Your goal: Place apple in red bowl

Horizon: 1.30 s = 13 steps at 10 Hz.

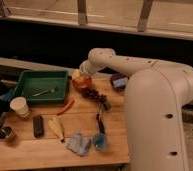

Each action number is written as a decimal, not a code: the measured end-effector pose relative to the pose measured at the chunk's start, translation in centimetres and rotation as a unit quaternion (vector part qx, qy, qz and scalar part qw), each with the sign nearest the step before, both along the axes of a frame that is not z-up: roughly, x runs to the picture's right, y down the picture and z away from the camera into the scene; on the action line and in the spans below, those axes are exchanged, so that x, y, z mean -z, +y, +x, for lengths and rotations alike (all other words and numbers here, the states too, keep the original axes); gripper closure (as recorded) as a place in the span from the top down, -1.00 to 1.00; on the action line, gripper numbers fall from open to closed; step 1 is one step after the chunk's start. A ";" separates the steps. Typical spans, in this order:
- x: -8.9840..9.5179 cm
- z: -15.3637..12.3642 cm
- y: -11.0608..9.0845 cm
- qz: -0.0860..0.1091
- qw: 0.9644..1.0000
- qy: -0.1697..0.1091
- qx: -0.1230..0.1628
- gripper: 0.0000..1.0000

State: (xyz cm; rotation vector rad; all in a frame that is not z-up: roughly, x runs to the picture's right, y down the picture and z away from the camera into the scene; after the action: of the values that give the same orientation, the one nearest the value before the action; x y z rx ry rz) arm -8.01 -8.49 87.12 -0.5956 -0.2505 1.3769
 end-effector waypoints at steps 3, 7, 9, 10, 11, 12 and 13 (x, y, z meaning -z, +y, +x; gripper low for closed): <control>-2.6 -2.0 -0.5 0.035 0.998 -0.043 -0.036 -0.58; -3.7 -1.2 -0.1 0.074 0.991 -0.051 -0.097 0.22; -3.5 0.8 -0.5 0.079 0.989 -0.034 -0.117 0.38; -3.4 1.1 -0.7 0.081 0.989 -0.028 -0.123 0.38; -3.3 1.4 -1.0 0.083 0.988 -0.021 -0.128 0.38; -3.2 1.4 -1.2 0.085 0.987 -0.018 -0.132 0.38; -3.2 1.5 -1.2 0.084 0.988 -0.018 -0.132 0.38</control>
State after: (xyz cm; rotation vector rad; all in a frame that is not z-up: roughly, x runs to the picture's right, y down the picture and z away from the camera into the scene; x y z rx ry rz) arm -6.53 -9.65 90.35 -0.4577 -0.4839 1.5812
